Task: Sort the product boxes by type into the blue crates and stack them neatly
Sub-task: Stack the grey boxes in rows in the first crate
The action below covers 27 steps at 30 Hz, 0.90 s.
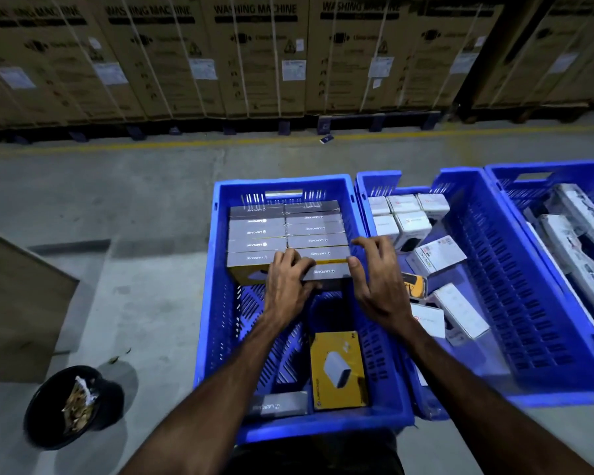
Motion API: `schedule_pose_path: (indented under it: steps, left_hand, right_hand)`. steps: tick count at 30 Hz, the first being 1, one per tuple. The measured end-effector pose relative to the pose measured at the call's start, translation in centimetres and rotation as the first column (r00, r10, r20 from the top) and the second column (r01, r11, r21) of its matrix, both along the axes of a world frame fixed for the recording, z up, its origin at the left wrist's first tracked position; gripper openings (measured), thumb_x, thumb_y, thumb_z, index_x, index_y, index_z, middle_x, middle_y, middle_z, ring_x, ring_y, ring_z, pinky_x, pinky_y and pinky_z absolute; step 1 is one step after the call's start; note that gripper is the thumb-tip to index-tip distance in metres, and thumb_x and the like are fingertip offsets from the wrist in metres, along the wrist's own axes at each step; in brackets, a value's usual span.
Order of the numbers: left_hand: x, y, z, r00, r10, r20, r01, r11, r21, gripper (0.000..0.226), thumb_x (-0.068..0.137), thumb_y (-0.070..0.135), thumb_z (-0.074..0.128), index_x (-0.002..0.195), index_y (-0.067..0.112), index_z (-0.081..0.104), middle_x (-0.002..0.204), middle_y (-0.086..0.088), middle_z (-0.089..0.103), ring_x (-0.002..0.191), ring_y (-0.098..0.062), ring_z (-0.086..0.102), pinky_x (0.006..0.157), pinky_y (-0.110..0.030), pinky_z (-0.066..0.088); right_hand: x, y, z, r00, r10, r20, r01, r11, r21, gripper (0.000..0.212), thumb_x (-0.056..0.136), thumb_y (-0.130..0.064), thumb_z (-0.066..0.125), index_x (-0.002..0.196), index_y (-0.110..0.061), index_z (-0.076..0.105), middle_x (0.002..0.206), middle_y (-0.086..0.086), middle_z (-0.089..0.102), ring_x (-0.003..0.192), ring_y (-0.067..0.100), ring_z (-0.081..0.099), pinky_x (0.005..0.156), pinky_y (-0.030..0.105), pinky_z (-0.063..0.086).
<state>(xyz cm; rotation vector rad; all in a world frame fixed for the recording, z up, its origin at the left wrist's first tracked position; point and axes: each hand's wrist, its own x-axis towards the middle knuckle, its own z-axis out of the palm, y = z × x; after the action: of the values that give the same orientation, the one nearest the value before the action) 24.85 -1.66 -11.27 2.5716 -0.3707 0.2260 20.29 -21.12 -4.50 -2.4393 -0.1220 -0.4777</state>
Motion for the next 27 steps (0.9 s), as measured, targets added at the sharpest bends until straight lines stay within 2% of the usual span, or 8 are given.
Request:
schedule_pose_path:
  steps: [3, 8, 12, 16, 20, 23, 24, 27]
  left_hand:
    - [-0.6, -0.7, -0.7, 0.999, 0.039, 0.036, -0.041, 0.998, 0.050, 0.042, 0.076, 0.028, 0.087, 0.111, 0.018, 0.067, 0.104, -0.006, 0.047, 0.097, -0.028, 0.046, 0.070, -0.039, 0.042]
    - [-0.6, -2.1, -1.2, 0.992, 0.107, 0.062, -0.116, 0.980, 0.164, 0.066, 0.072, 0.032, 0.088, 0.126, 0.018, 0.052, 0.106, -0.010, 0.049, 0.093, -0.030, 0.047, 0.072, -0.042, 0.047]
    - [-1.0, -2.5, -1.1, 0.985, 0.172, 0.032, -0.175, 0.958, 0.228, 0.070, 0.069, 0.039, 0.090, 0.125, 0.016, 0.053, 0.105, -0.011, 0.053, 0.094, -0.031, 0.051, 0.074, -0.043, 0.046]
    - [-1.9, -2.6, -0.8, 0.964, 0.264, -0.010, -0.261, 0.958, 0.120, 0.068, 0.073, 0.039, 0.088, 0.123, 0.014, 0.050, 0.108, -0.011, 0.051, 0.097, -0.030, 0.050, 0.076, -0.042, 0.047]
    - [-4.0, -2.6, -0.3, 0.957, 0.288, -0.024, -0.289, 0.955, -0.072, 0.046, 0.086, 0.039, 0.081, 0.114, 0.016, 0.052, 0.108, -0.005, 0.048, 0.096, -0.027, 0.052, 0.076, -0.039, 0.049]
    - [-6.0, -1.9, -0.2, 0.957, 0.156, -0.245, -0.173, 0.984, -0.048, 0.034, 0.090, 0.040, 0.076, 0.110, 0.019, 0.058, 0.109, -0.003, 0.055, 0.101, -0.029, 0.060, 0.080, -0.042, 0.054]
    - [-6.6, -1.6, -0.7, 0.923, 0.129, -0.364, -0.142, 0.990, -0.011, 0.040, 0.088, 0.043, 0.075, 0.116, 0.020, 0.060, 0.114, -0.004, 0.058, 0.107, -0.031, 0.061, 0.085, -0.042, 0.055]
    - [-7.7, -0.3, -2.6, 0.741, 0.101, -0.664, -0.078, 0.995, 0.064, 0.078, 0.076, 0.059, 0.080, 0.138, 0.020, 0.054, 0.132, -0.009, 0.055, 0.120, -0.034, 0.058, 0.094, -0.043, 0.055]
  right_hand:
    - [0.1, 0.0, -0.1, 1.000, 0.005, -0.006, -0.005, 1.000, -0.013, 0.042, 0.107, -0.043, 0.040, 0.128, -0.011, 0.057, 0.115, 0.009, 0.048, 0.105, 0.027, 0.052, 0.090, 0.038, 0.045]
    - [0.0, 0.0, 0.0, 1.000, -0.007, -0.002, 0.007, 1.000, -0.014, 0.044, 0.107, -0.045, 0.039, 0.126, -0.010, 0.059, 0.115, 0.008, 0.049, 0.105, 0.025, 0.052, 0.088, 0.034, 0.043]
    - [0.1, 0.0, 0.0, 1.000, -0.012, -0.016, 0.012, 1.000, 0.001, 0.043, 0.107, -0.044, 0.039, 0.126, -0.011, 0.059, 0.115, 0.009, 0.050, 0.106, 0.025, 0.053, 0.089, 0.035, 0.044]
    - [0.1, -0.1, 0.0, 1.000, -0.018, -0.022, 0.018, 1.000, 0.004, 0.039, 0.106, -0.041, 0.041, 0.124, -0.011, 0.059, 0.114, 0.008, 0.049, 0.103, 0.024, 0.053, 0.087, 0.034, 0.043]
    - [0.2, -0.3, -0.1, 0.999, -0.031, -0.017, 0.032, 0.999, 0.041, 0.037, 0.107, -0.040, 0.040, 0.119, -0.011, 0.059, 0.110, 0.007, 0.049, 0.099, 0.024, 0.052, 0.085, 0.035, 0.043]
    - [0.3, -0.3, 0.0, 0.999, -0.037, -0.021, 0.038, 0.998, 0.047, 0.038, 0.107, -0.040, 0.039, 0.117, -0.010, 0.060, 0.109, 0.008, 0.050, 0.100, 0.025, 0.053, 0.086, 0.038, 0.044]
    - [0.3, -0.2, 0.0, 0.999, -0.038, -0.024, 0.040, 0.998, 0.046, 0.038, 0.107, -0.040, 0.039, 0.117, -0.010, 0.060, 0.109, 0.008, 0.051, 0.100, 0.025, 0.053, 0.087, 0.039, 0.045]
    - [0.3, -0.3, -0.1, 0.999, -0.040, -0.024, 0.041, 0.998, 0.040, 0.038, 0.108, -0.039, 0.039, 0.116, -0.009, 0.061, 0.109, 0.009, 0.051, 0.102, 0.027, 0.053, 0.089, 0.040, 0.046]
